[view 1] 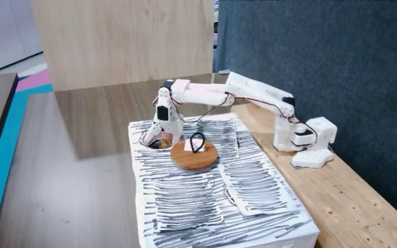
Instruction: Pick the brown debris from the hole.
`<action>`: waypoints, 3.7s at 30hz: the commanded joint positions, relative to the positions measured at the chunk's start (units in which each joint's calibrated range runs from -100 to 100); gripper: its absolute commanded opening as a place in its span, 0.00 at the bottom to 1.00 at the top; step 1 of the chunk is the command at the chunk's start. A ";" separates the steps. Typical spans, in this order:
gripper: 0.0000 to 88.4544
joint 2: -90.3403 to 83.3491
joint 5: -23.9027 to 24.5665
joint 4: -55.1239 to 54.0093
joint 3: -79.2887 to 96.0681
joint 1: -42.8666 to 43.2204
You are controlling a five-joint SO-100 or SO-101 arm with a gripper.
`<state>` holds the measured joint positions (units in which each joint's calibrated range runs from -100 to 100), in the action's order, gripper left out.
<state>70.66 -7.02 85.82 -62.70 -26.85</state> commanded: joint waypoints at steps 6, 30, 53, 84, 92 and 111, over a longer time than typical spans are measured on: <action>0.38 2.12 1.88 0.67 0.34 -2.97; 0.01 2.04 1.93 0.67 -2.44 -2.83; 0.01 -18.23 1.83 5.87 -14.77 2.87; 0.31 2.20 1.93 6.80 -15.40 2.29; 0.31 2.20 2.09 6.71 -15.49 -3.49; 0.30 2.29 2.04 6.71 -15.40 -2.75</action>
<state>73.10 -5.00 92.40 -77.26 -29.69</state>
